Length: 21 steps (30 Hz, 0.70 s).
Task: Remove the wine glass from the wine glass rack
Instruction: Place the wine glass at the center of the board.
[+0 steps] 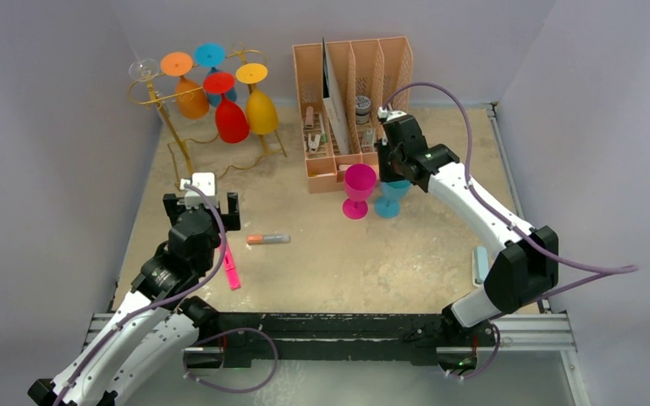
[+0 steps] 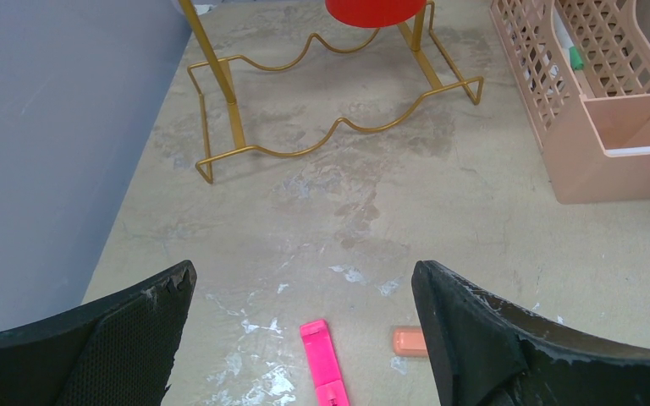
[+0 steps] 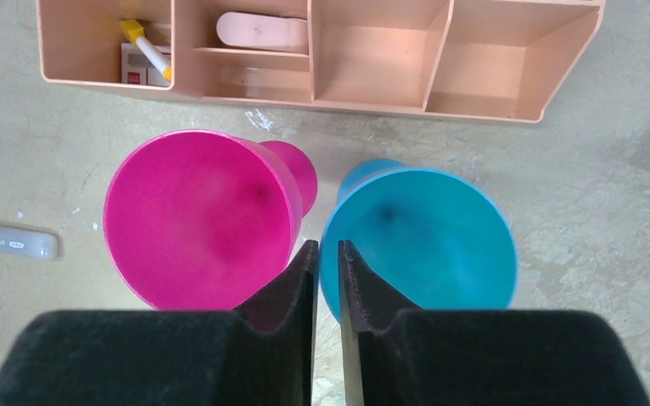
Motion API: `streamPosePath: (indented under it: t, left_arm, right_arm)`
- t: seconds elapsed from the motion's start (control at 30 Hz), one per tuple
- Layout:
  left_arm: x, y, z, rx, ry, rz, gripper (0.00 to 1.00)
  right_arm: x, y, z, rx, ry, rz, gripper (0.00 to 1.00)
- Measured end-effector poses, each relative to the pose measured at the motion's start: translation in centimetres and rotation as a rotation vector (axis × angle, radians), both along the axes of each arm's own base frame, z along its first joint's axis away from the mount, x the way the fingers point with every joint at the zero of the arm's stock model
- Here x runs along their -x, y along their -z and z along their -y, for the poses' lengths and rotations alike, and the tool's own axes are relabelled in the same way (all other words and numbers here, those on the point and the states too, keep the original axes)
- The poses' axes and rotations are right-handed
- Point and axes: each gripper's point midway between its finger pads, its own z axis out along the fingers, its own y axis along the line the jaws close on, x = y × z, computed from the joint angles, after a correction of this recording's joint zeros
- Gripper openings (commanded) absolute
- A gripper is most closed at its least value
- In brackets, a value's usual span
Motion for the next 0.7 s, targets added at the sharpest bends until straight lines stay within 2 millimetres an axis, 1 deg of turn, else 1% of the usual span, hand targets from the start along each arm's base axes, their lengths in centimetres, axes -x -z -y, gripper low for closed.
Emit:
streamPosePath:
  t: [0.23,0.3,0.4,0.43,0.5,0.53,0.57,0.63,0.7]
  left_arm:
    - [0.0,0.1,0.2,0.000,0.015,-0.005,0.99]
    - [0.0,0.2,0.4,-0.001,0.026,-0.012,0.99]
    - [0.1,0.8,0.6,-0.010,0.040,-0.036,1.00]
    - [0.1,0.9,0.7,-0.012,0.044,-0.043,1.00]
    - [0.1,1.3,1.0,-0.023,0.062,-0.070,1.00]
    - [0.0,1.3,1.3,-0.029,0.077,-0.085,1.00]
    - [0.0,1.3,1.6,-0.034,0.094,-0.094,1.00]
    - [-0.1,1.1,2.4,-0.032,0.142,-0.103,1.00]
    - [-0.2,1.0,3.5,-0.014,0.203,-0.124,1.00]
  right_arm:
    - [0.0,-1.3,-0.1,-0.015,0.001,0.020,0.19]
    - [0.4,-1.7,-0.1,-0.027,-0.001,0.018,0.20]
    - [1.1,-2.4,-0.2,-0.050,-0.009,0.015,0.24]
    - [1.3,-2.6,-0.2,-0.060,-0.008,0.016,0.29]
    - [1.9,-3.4,-0.3,-0.085,-0.013,0.022,0.48]
    - [2.0,-3.8,-0.3,-0.096,-0.009,0.028,0.55]
    - [2.1,-4.2,-0.3,-0.109,-0.006,0.037,0.60]
    - [2.4,-5.3,-0.2,-0.131,0.004,0.061,0.66]
    - [2.8,-6.5,0.0,-0.153,0.014,0.091,0.70]
